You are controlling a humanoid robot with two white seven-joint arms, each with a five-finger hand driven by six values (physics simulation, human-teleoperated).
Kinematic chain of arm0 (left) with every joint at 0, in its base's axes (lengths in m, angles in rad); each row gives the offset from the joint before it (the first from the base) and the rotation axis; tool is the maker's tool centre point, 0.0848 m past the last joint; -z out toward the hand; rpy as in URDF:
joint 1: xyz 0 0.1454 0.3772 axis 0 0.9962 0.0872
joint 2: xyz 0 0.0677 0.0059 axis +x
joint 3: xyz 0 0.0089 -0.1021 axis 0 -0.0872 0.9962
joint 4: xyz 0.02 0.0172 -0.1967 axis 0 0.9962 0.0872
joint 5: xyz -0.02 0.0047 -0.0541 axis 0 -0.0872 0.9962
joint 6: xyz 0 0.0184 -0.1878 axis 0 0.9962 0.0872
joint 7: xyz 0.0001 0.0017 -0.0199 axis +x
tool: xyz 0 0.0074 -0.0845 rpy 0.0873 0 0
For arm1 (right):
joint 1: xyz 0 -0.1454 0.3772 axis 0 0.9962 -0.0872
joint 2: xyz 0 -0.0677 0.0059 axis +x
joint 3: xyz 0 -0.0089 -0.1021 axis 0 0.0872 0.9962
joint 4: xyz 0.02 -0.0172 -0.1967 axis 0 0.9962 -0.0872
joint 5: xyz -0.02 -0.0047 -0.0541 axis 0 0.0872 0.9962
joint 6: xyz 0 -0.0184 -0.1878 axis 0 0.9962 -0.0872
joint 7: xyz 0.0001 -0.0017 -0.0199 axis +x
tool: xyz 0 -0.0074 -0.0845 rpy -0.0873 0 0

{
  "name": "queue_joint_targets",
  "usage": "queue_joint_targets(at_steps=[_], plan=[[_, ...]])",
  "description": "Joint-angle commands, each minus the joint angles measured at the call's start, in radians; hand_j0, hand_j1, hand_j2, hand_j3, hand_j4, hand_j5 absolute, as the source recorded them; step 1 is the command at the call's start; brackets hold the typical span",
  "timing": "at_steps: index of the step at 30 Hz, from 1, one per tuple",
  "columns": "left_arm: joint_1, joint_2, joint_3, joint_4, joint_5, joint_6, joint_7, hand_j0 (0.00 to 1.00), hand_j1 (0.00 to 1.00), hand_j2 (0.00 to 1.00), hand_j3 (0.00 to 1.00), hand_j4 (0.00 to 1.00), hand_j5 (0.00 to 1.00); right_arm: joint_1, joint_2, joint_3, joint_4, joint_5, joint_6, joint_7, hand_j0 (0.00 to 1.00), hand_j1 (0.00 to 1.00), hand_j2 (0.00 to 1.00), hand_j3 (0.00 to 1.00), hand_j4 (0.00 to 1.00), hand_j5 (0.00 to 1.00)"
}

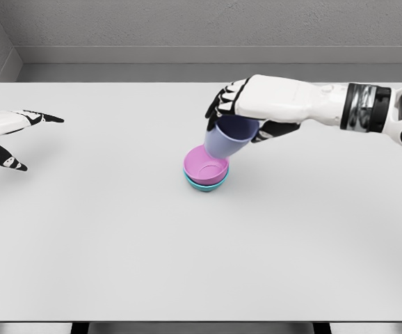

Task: Stacking bowl and cup with both arms

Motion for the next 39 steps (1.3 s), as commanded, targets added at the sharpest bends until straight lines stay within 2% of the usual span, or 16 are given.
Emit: queue_joint_targets(at_steps=[1, 5, 19, 39], plan=[[0.0, 0.001, 0.001, 0.0, 0.006, 0.003, 0.0, 1.0, 1.0, 1.0, 1.0, 1.0, 1.0, -0.002, 0.015, 0.025, 0.016, -0.003, 0.002, -0.001, 0.63, 0.63, 0.63, 0.63, 0.63, 0.63], [0.0, 0.001, 0.001, 0.0, 0.006, 0.003, 0.0, 1.0, 1.0, 1.0, 1.0, 1.0, 1.0, -0.009, 0.029, 0.035, 0.019, -0.003, 0.002, -0.001, 0.63, 0.63, 0.63, 0.63, 0.63, 0.63], [0.002, 0.0, 0.001, 0.0, 0.006, 0.003, 0.0, 1.0, 1.0, 1.0, 1.0, 1.0, 1.0, -0.034, 0.07, 0.1, 0.103, 0.02, 0.002, -0.001, 0.64, 0.64, 0.64, 0.64, 0.64, 0.64], [0.002, 0.0, 0.001, 0.0, 0.006, 0.003, 0.0, 1.0, 1.0, 1.0, 1.0, 1.0, 1.0, -0.035, 0.095, 0.11, 0.144, 0.042, 0.001, -0.001, 0.65, 0.65, 0.65, 0.65, 0.65, 0.65]])
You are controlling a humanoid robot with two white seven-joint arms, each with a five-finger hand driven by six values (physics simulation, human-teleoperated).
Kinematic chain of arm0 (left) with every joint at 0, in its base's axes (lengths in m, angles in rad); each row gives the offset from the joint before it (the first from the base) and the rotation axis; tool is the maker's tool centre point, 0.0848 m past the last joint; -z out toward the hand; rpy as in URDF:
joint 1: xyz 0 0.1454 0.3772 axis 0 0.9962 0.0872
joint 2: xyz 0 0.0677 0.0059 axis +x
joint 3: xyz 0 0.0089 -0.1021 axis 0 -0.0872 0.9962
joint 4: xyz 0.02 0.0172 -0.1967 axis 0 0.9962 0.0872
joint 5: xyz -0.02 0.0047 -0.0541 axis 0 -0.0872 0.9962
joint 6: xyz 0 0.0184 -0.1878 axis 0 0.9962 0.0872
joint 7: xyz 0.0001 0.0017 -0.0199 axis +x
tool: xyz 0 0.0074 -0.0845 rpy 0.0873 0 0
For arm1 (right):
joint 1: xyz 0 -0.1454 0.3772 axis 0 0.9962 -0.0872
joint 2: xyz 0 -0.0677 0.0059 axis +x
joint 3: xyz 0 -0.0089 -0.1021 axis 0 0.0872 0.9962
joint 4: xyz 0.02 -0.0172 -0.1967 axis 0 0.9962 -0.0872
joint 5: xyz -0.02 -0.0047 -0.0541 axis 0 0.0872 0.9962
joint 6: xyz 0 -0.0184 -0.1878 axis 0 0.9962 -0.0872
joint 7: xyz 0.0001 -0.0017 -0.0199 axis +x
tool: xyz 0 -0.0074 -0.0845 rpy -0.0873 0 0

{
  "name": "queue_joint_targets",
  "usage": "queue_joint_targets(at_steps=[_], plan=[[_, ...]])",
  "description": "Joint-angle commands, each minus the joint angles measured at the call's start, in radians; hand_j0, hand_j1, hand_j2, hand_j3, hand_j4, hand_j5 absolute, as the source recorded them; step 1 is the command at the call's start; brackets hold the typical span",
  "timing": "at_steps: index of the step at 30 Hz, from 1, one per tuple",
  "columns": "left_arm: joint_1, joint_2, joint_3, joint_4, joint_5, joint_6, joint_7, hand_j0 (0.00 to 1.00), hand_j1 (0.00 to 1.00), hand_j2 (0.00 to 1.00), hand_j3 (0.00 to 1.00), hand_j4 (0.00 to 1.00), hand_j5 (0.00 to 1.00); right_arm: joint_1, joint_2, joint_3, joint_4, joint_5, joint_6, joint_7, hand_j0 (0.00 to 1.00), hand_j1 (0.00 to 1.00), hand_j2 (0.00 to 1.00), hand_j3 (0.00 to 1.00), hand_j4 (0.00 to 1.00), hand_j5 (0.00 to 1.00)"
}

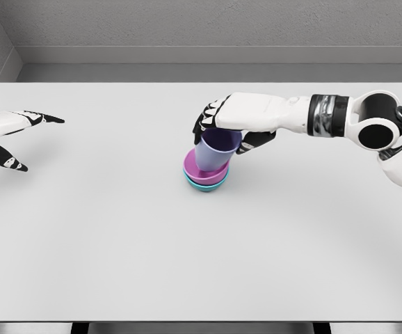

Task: Stacking bowl and cup with both arms

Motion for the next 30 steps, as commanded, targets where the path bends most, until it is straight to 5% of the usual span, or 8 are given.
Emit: queue_joint_targets(at_steps=[1, 8, 10, 11, 12, 30], plan=[[0.0, 0.001, 0.001, 0.0, 0.007, 0.003, 0.0, 1.0, 1.0, 1.0, 1.0, 1.0, 1.0, 0.0, 0.001, 0.001, 0.002, -0.004, 0.002, -0.001, 0.65, 0.65, 0.65, 0.65, 0.65, 0.65], [0.0, 0.0, 0.001, 0.0, 0.004, 0.003, 0.0, 1.0, 1.0, 1.0, 1.0, 1.0, 1.0, -0.005, 0.009, 0.022, 0.016, 0.005, 0.002, -0.001, 0.66, 0.66, 0.66, 0.66, 0.66, 0.66], [0.0, 0.0, 0.001, 0.0, 0.004, 0.003, 0.0, 1.0, 1.0, 1.0, 1.0, 1.0, 1.0, -0.005, 0.01, 0.022, 0.018, 0.005, 0.002, -0.001, 0.73, 0.73, 0.73, 0.73, 0.73, 0.73], [0.0, 0.0, 0.001, 0.0, 0.002, 0.003, 0.0, 1.0, 1.0, 1.0, 1.0, 1.0, 1.0, -0.005, 0.01, 0.022, 0.019, 0.005, 0.004, -0.001, 0.95, 0.95, 0.95, 0.95, 0.95, 0.95], [0.0, 0.0, 0.001, 0.0, 0.004, 0.003, 0.0, 1.0, 1.0, 1.0, 1.0, 1.0, 1.0, -0.005, 0.01, 0.022, 0.019, 0.005, 0.004, -0.001, 1.0, 1.0, 1.0, 1.0, 1.0, 1.0], [0.0, -0.002, 0.001, -0.002, 0.004, 0.003, 0.0, 1.0, 1.0, 1.0, 1.0, 1.0, 1.0, -0.006, 0.007, 0.019, 0.018, 0.008, 0.002, -0.001, 1.0, 1.0, 1.0, 1.0, 1.0, 1.0]])
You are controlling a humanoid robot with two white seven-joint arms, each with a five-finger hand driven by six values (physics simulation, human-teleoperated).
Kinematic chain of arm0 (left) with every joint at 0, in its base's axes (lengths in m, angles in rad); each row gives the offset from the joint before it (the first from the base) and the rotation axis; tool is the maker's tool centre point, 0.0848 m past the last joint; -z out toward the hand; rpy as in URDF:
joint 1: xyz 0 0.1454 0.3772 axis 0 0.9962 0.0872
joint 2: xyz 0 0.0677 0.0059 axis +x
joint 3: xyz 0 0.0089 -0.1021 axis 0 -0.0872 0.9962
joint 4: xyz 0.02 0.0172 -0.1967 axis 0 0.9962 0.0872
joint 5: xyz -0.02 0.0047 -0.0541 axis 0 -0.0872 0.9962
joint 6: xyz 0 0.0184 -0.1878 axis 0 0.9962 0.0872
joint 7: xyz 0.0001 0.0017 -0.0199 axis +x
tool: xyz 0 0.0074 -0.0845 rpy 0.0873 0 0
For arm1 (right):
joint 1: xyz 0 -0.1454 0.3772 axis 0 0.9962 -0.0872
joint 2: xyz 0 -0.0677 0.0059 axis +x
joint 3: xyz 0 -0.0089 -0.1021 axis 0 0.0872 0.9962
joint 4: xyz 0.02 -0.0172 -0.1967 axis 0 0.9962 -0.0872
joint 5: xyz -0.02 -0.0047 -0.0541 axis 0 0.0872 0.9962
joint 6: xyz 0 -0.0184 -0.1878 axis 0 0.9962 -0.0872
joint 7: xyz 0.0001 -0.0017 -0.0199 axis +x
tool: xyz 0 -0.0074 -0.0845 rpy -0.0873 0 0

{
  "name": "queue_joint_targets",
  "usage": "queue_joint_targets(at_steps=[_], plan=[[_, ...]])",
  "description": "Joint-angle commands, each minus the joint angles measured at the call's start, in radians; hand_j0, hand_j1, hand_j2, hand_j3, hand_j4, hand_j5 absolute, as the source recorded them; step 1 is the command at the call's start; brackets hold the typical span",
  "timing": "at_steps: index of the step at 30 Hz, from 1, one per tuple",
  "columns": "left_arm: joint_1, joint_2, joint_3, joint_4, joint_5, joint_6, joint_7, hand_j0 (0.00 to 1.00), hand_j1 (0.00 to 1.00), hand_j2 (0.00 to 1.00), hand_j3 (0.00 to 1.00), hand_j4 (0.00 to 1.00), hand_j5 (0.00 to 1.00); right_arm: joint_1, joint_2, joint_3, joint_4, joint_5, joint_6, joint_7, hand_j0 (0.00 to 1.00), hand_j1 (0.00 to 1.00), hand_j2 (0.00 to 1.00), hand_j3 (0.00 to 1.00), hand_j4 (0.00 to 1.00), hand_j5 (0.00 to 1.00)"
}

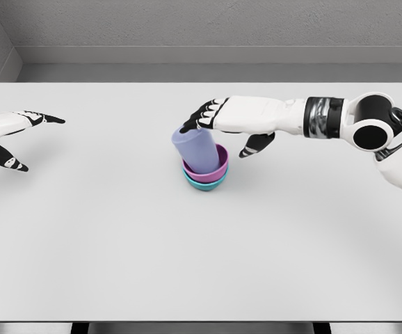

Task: Stacking bowl and cup with both arms

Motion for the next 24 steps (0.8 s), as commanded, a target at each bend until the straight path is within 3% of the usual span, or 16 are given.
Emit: queue_joint_targets(at_steps=[1, 4, 6, 7, 9, 10, 12, 13, 16, 17, 24], plan=[[0.002, 0.001, 0.001, -0.006, 0.008, 0.003, 0.0, 1.0, 1.0, 1.0, 1.0, 1.0, 1.0, 0.0, -0.001, -0.001, 0.0, -0.004, 0.002, 0.0, 1.0, 1.0, 1.0, 1.0, 1.0, 1.0], [0.005, 0.001, 0.001, -0.006, 0.008, 0.003, 0.0, 1.0, 1.0, 1.0, 1.0, 1.0, 1.0, -0.017, -0.013, -0.013, -0.01, -0.006, -0.001, 0.0, 1.0, 1.0, 1.0, 1.0, 1.0, 1.0], [0.005, 0.001, 0.002, -0.007, 0.008, 0.003, 0.0, 1.0, 1.0, 1.0, 1.0, 1.0, 1.0, -0.014, -0.081, -0.122, -0.029, -0.015, -0.036, 0.0, 1.0, 1.0, 1.0, 1.0, 1.0, 1.0], [0.005, 0.001, 0.001, -0.007, 0.008, 0.003, 0.0, 1.0, 1.0, 1.0, 1.0, 1.0, 1.0, 0.026, -0.143, -0.197, -0.052, -0.023, -0.085, 0.0, 1.0, 1.0, 1.0, 1.0, 1.0, 1.0], [0.006, 0.004, 0.001, -0.004, 0.008, 0.003, 0.0, 1.0, 1.0, 1.0, 1.0, 1.0, 1.0, 0.184, -0.243, -0.404, -0.063, -0.073, -0.185, 0.0, 1.0, 1.0, 1.0, 1.0, 1.0, 1.0], [0.006, 0.004, 0.001, -0.004, 0.008, 0.003, 0.0, 1.0, 1.0, 1.0, 1.0, 1.0, 1.0, 0.282, -0.292, -0.501, -0.063, -0.081, -0.193, 0.0, 1.0, 1.0, 1.0, 1.0, 1.0, 1.0], [0.006, 0.004, 0.001, -0.003, 0.008, 0.003, 0.0, 1.0, 1.0, 1.0, 1.0, 1.0, 1.0, 0.417, -0.323, -0.619, -0.06, -0.083, -0.193, 0.0, 1.0, 1.0, 1.0, 1.0, 1.0, 1.0], [0.006, 0.004, 0.001, -0.001, 0.008, 0.003, 0.0, 1.0, 1.0, 1.0, 1.0, 1.0, 1.0, 0.448, -0.332, -0.645, -0.056, -0.083, -0.193, 0.0, 1.0, 1.0, 1.0, 1.0, 1.0, 1.0], [0.006, 0.004, 0.001, -0.001, 0.008, 0.003, 0.0, 1.0, 1.0, 1.0, 1.0, 1.0, 1.0, 0.454, -0.332, -0.639, -0.06, -0.081, -0.193, 0.0, 1.0, 1.0, 1.0, 1.0, 1.0, 1.0], [0.006, 0.004, 0.001, -0.001, 0.008, 0.003, 0.0, 1.0, 1.0, 1.0, 1.0, 1.0, 1.0, 0.486, -0.325, -0.619, -0.063, -0.078, -0.193, 0.0, 1.0, 1.0, 1.0, 1.0, 1.0, 1.0], [0.006, 0.004, 0.001, -0.001, 0.006, 0.003, 0.0, 1.0, 1.0, 1.0, 1.0, 1.0, 1.0, 0.482, -0.323, -0.587, -0.066, -0.077, -0.193, 0.0, 1.0, 1.0, 1.0, 1.0, 1.0, 1.0]])
